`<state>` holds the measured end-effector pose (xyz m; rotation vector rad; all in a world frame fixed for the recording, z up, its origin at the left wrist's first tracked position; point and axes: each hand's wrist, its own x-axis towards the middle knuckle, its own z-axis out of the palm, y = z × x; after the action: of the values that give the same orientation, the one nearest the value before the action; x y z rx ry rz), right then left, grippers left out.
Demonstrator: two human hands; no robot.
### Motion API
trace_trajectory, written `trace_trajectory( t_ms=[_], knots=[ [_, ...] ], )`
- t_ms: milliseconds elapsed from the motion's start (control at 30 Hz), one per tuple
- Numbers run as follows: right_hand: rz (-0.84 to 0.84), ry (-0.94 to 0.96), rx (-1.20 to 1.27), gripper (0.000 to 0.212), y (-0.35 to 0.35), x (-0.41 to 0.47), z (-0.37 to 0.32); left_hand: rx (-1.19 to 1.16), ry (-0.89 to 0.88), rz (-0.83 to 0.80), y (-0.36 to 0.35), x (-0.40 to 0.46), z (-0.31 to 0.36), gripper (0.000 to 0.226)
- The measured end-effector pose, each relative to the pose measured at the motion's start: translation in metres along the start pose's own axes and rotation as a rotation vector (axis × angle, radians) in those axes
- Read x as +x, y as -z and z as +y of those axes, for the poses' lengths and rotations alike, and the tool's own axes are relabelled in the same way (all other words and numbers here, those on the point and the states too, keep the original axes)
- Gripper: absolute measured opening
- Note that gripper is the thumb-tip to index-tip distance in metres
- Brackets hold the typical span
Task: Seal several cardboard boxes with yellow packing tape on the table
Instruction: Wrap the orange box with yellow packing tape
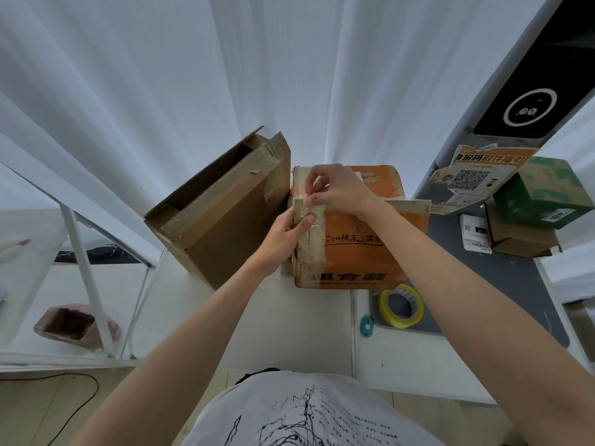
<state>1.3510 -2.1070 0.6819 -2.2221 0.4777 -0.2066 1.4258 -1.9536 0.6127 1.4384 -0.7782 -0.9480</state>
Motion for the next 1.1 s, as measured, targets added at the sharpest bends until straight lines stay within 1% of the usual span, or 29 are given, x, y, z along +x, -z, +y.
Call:
trace_trajectory(
  t_ms=[67, 133, 233, 300, 433, 533, 633, 733, 800, 833, 900, 967, 1100],
  knots=[
    [0.020, 0.007, 0.021, 0.016, 0.000, 0.002, 0.003, 0.029, -0.035, 0.034, 0.002, 0.001, 0.000, 0.030],
    [0.035, -0.009, 0.014, 0.014, 0.003, 0.003, 0.005, 0.053, -0.068, 0.109, 0.004, 0.002, 0.000, 0.029],
    [0.002, -0.061, -0.096, 0.021, 0.007, 0.005, 0.009, 0.106, -0.102, 0.221, 0.006, 0.006, 0.001, 0.026],
    [-0.009, -0.075, -0.135, 0.018, 0.007, 0.005, 0.013, 0.115, -0.113, 0.255, 0.005, 0.009, 0.004, 0.021],
    [0.029, -0.087, -0.150, 0.014, 0.001, 0.005, 0.017, 0.139, -0.054, 0.261, 0.006, 0.017, 0.010, 0.023],
    [0.011, -0.080, -0.136, 0.012, 0.000, 0.005, 0.020, 0.129, -0.005, 0.206, 0.012, 0.020, 0.011, 0.025],
    [0.036, -0.077, -0.117, 0.014, -0.001, 0.003, 0.024, 0.117, 0.031, 0.190, 0.015, 0.021, 0.012, 0.022],
    [0.039, -0.083, -0.123, 0.017, -0.002, 0.000, 0.027, 0.157, -0.026, 0.193, 0.017, 0.023, 0.014, 0.011],
    [0.058, -0.082, -0.100, 0.009, -0.003, -0.003, 0.027, 0.205, -0.123, 0.186, 0.017, 0.023, 0.014, 0.016],
    [0.070, -0.074, -0.079, 0.009, -0.002, -0.004, 0.027, 0.245, -0.167, 0.189, 0.017, 0.023, 0.014, 0.017],
    [0.089, -0.042, -0.058, 0.009, -0.002, -0.007, 0.025, 0.317, -0.222, 0.215, 0.017, 0.022, 0.014, 0.012],
    [0.086, -0.021, -0.058, 0.006, -0.003, -0.008, 0.025, 0.332, -0.220, 0.236, 0.019, 0.022, 0.014, 0.009],
    [0.079, -0.042, -0.062, 0.007, -0.008, -0.006, 0.032, 0.348, -0.170, 0.274, 0.018, 0.022, 0.010, 0.008]
  ],
)
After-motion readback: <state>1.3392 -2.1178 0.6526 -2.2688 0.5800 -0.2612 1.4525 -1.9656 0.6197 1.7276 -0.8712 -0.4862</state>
